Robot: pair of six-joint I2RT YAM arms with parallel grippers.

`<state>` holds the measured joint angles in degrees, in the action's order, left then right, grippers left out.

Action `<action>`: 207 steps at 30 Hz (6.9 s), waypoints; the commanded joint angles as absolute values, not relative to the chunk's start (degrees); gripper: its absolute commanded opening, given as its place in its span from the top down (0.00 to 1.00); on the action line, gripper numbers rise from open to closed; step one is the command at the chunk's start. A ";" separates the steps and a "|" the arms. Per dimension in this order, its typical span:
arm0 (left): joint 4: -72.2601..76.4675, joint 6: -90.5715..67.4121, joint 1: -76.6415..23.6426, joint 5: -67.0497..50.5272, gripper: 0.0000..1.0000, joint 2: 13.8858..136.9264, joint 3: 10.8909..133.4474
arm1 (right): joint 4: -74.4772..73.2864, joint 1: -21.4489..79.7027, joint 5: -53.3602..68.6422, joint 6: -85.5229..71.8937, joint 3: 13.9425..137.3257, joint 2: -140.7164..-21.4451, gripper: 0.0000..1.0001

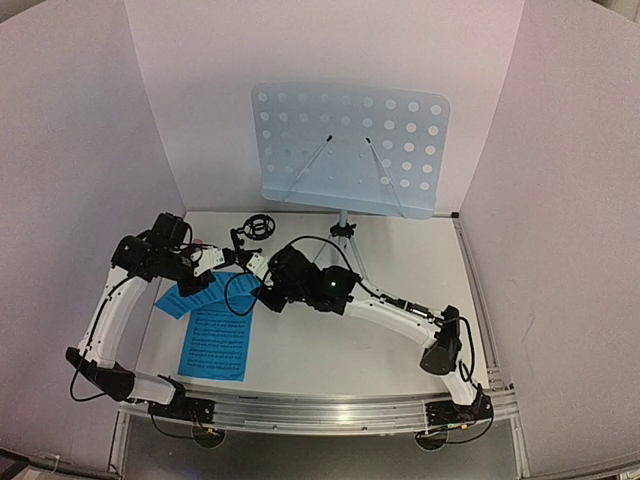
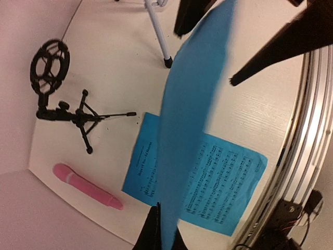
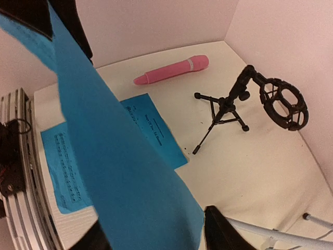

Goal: Pack up the instrument practice props

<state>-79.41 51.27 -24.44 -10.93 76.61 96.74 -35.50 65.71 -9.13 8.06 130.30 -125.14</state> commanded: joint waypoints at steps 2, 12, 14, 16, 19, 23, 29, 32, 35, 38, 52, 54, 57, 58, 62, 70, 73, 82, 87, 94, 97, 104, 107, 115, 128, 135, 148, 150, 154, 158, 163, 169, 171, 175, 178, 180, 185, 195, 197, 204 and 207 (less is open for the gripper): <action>-95.42 36.64 -11.93 -23.14 1.00 80.35 99.26 | -33.92 65.47 -11.49 1.31 131.27 -121.15 0.26; -93.81 26.84 9.31 -55.71 1.00 81.32 89.22 | -32.23 64.90 -14.40 -11.36 121.52 -114.21 0.13; -91.26 23.69 12.27 -59.21 1.00 81.61 87.10 | -32.09 64.78 -14.91 -12.64 119.22 -113.44 0.12; -88.74 20.36 14.15 -61.62 1.00 80.54 85.78 | -32.08 64.79 -14.58 -13.64 117.72 -113.06 0.11; -88.94 15.44 14.60 -65.91 1.00 80.91 81.55 | -31.99 64.81 -14.40 -15.02 116.11 -112.91 0.10; -84.01 6.89 14.68 -64.58 1.00 81.85 67.67 | -31.88 64.80 -14.35 -16.22 114.78 -113.50 0.09; -80.94 2.40 14.69 -58.48 1.00 81.07 61.93 | -31.73 64.79 -10.74 -15.00 114.75 -115.19 0.08; -79.02 1.85 14.70 -53.85 1.00 80.55 61.00 | -31.67 64.78 -10.27 -14.43 114.39 -115.42 0.08; -76.78 1.74 14.95 -52.34 1.00 80.76 60.10 | -31.51 64.80 -9.05 -13.65 114.10 -115.57 0.08; -70.11 0.54 14.94 -52.64 1.00 81.62 57.06 | -31.36 64.78 -8.46 -12.95 113.99 -115.53 0.08; -59.14 -7.14 15.68 -55.09 1.00 83.28 56.05 | -30.69 64.78 -8.83 -13.00 111.36 -113.66 0.08; -58.51 -8.95 15.69 -51.90 1.00 84.44 55.49 | -30.67 64.78 -8.88 -12.70 111.45 -113.74 0.08; -59.73 -10.08 15.67 -47.16 1.00 86.41 56.45 | -30.67 64.78 -8.48 -12.51 111.33 -113.58 0.08; -60.68 -9.81 15.67 -45.78 1.00 86.97 57.13 | -30.66 64.78 -8.35 -12.48 111.18 -113.41 0.08; -63.59 -9.27 15.87 -39.57 1.00 87.92 57.98 | -30.62 64.78 -8.74 -12.40 110.25 -112.76 0.08; -56.78 -15.71 17.34 -38.46 1.00 87.63 53.67 | -30.49 64.82 -8.74 -11.83 110.03 -112.74 0.08; -53.43 -18.57 17.36 -40.16 1.00 87.51 51.79 | -30.50 64.82 -8.36 -11.42 109.98 -112.62 0.08; -48.89 -21.17 17.35 -43.54 1.00 89.83 50.63 | -30.41 64.79 -7.91 -11.02 109.49 -112.73 0.08; -49.42 -22.35 17.38 -48.07 1.00 88.94 51.87 | -30.41 64.75 -7.46 -10.64 109.87 -113.12 0.08; -47.99 -23.80 17.35 -43.20 1.00 90.91 48.28 | -30.41 64.68 -6.63 -9.75 111.48 -114.33 0.08; -44.72 -25.65 17.35 -42.71 1.00 90.59 47.01 | -30.41 64.63 -6.58 -9.42 111.70 -114.32 0.08; -41.94 -27.17 17.37 -43.66 1.00 91.54 45.52 | -30.41 64.31 -6.22 -9.63 111.71 -114.39 0.08; -41.90 -27.07 17.34 -43.94 1.00 91.98 45.77 | -30.44 64.22 -5.79 -9.75 111.88 -114.72 0.08; -45.13 -27.13 17.37 -50.01 1.00 93.49 49.98 | -30.50 64.00 -5.05 -9.67 112.34 -115.18 0.08; -38.17 -31.80 17.39 -47.62 1.00 90.46 43.34 | -30.50 63.66 -4.31 -9.78 112.32 -115.74 0.08; -37.88 -32.34 17.41 -45.96 1.00 89.96 42.82 | -30.49 63.63 -3.83 -10.58 112.12 -115.84 0.08; -41.89 -31.22 17.46 -41.06 0.65 89.71 43.73 | -30.49 63.63 -3.28 -10.96 111.88 -115.58 0.08; -43.02 -30.71 17.46 -39.58 0.61 89.66 44.20 | -30.50 63.65 -3.10 -11.04 111.88 -115.58 0.08; -48.26 -28.66 17.46 -33.29 0.47 89.56 46.51 | -30.50 63.64 -2.65 -11.19 111.86 -115.57 0.08; -52.04 -27.00 17.48 -27.92 0.38 89.32 49.00 | -30.45 63.71 -2.30 -11.25 111.89 -115.58 0.08; -51.10 -27.31 17.44 -28.36 0.41 89.39 49.79 | -30.50 63.65 -1.98 -11.08 112.26 -115.85 0.08; -50.67 -27.29 17.46 -27.78 0.53 89.57 49.30 | -30.50 63.64 -2.11 -11.60 111.90 -116.06 0.08; -51.28 -27.00 17.46 -27.37 0.53 89.65 50.21 | -30.50 63.63 -3.22 -13.73 111.52 -116.57 0.08; -52.92 -24.64 17.45 -26.59 0.45 89.33 54.95 | -30.47 63.64 -2.14 -24.12 112.46 -121.49 0.08; -53.78 -22.32 17.46 -22.36 0.37 87.68 56.79 | -30.50 63.67 4.01 -30.50 115.46 -127.69 0.09; -53.08 -22.25 17.45 -19.90 0.31 86.25 55.00 | -30.43 63.64 4.78 -34.45 116.57 -130.49 0.12; -48.12 -25.42 17.47 -19.46 0.25 84.65 47.20 | -30.57 63.61 10.62 -37.93 120.45 -137.46 0.16; -44.39 -27.60 17.40 -20.59 0.23 85.65 43.33 | -30.11 63.95 19.83 -44.52 123.37 -145.62 0.29; -44.17 -27.54 17.46 -20.90 0.24 86.23 43.36 | -29.63 64.10 20.88 -46.49 123.47 -147.05 0.32; -43.20 -27.77 17.36 -21.77 0.24 87.97 42.75 | -28.66 65.65 22.43 -47.61 124.70 -149.28 0.37; -42.55 -28.01 17.38 -21.77 0.24 88.12 42.17 | -28.38 65.82 22.13 -47.64 124.68 -149.35 0.38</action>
<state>-44.70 -27.17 17.26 -21.27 87.46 43.29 -27.77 64.86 21.21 -46.55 123.63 -146.95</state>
